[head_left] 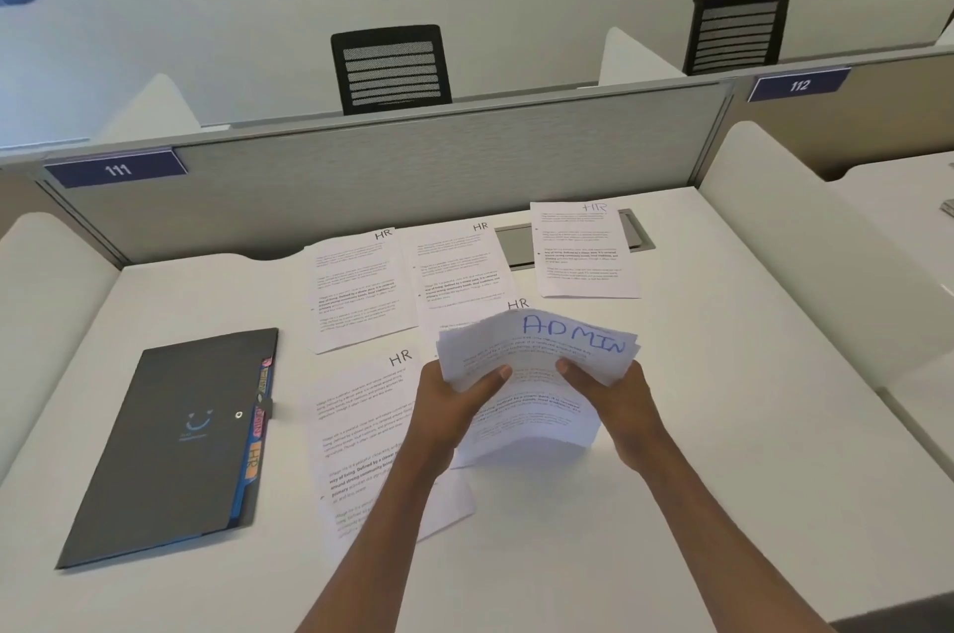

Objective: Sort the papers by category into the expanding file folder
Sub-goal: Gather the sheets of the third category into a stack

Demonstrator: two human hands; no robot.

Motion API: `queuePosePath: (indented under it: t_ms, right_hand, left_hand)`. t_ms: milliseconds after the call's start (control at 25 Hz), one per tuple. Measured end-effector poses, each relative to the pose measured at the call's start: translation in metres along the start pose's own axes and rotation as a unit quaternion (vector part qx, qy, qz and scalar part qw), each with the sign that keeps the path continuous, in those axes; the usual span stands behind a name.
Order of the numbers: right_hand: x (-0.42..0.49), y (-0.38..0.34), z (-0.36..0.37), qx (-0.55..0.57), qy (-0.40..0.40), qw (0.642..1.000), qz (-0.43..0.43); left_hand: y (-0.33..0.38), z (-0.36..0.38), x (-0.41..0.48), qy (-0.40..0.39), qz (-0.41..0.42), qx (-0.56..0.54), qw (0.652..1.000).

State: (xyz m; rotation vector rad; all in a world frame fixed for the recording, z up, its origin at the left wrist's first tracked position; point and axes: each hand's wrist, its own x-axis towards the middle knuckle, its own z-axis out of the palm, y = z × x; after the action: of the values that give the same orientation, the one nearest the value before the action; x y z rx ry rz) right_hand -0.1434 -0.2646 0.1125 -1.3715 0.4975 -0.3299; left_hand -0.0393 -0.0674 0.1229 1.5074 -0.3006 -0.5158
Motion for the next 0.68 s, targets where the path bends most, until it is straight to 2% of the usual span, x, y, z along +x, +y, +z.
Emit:
queuePosePath:
  t_ms: [200,680]
  right_hand:
    - [0.002,0.004,0.001,-0.011,0.017,1.000,-0.002]
    - [-0.005,0.040,0.003,-0.027,0.040,0.998,0.029]
  left_hand:
    - [-0.007,0.004,0.004,0.031,-0.007,-0.002,1.000]
    - [-0.056,0.000,-0.007,0.010,-0.043,0.014,0.999]
